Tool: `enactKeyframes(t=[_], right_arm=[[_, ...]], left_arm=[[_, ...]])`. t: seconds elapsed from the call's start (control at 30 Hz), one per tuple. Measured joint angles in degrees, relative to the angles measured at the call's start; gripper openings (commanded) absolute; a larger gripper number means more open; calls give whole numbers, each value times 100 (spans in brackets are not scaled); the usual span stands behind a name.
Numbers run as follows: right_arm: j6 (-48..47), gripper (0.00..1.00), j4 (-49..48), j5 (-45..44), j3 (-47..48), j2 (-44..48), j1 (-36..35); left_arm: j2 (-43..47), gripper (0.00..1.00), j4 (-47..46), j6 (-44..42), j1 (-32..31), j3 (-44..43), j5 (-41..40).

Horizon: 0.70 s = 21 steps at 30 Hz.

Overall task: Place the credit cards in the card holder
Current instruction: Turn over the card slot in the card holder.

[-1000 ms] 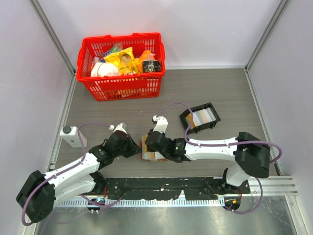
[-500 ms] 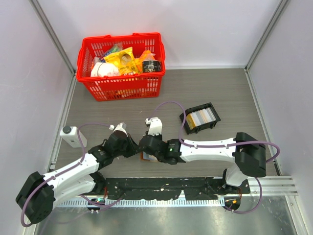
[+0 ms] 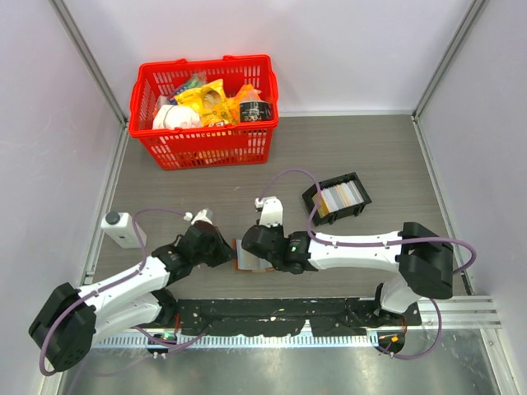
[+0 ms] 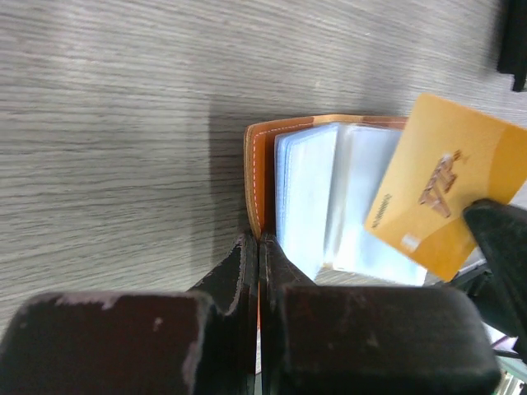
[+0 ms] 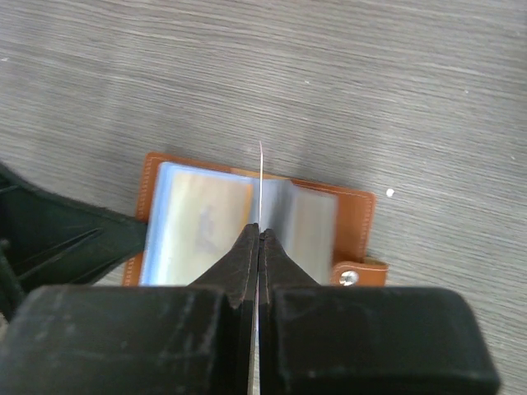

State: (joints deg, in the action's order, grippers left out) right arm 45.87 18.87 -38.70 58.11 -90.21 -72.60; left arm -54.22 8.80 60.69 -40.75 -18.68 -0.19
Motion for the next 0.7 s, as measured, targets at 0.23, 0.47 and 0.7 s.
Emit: enactKeyframes(t=[0.23,0.47,0.7], right_arm=[[127,1,-173,435,-562,291,365],[144,1,-636,1019,-730,737,535],[505,1,-1460,2004,-1462,874,986]], left_arm=[[-173,0,-44,2,0,168,-37],[-306,0,-170,-2,0,205,-61],[-409,0,-321,2,0,212,-63]])
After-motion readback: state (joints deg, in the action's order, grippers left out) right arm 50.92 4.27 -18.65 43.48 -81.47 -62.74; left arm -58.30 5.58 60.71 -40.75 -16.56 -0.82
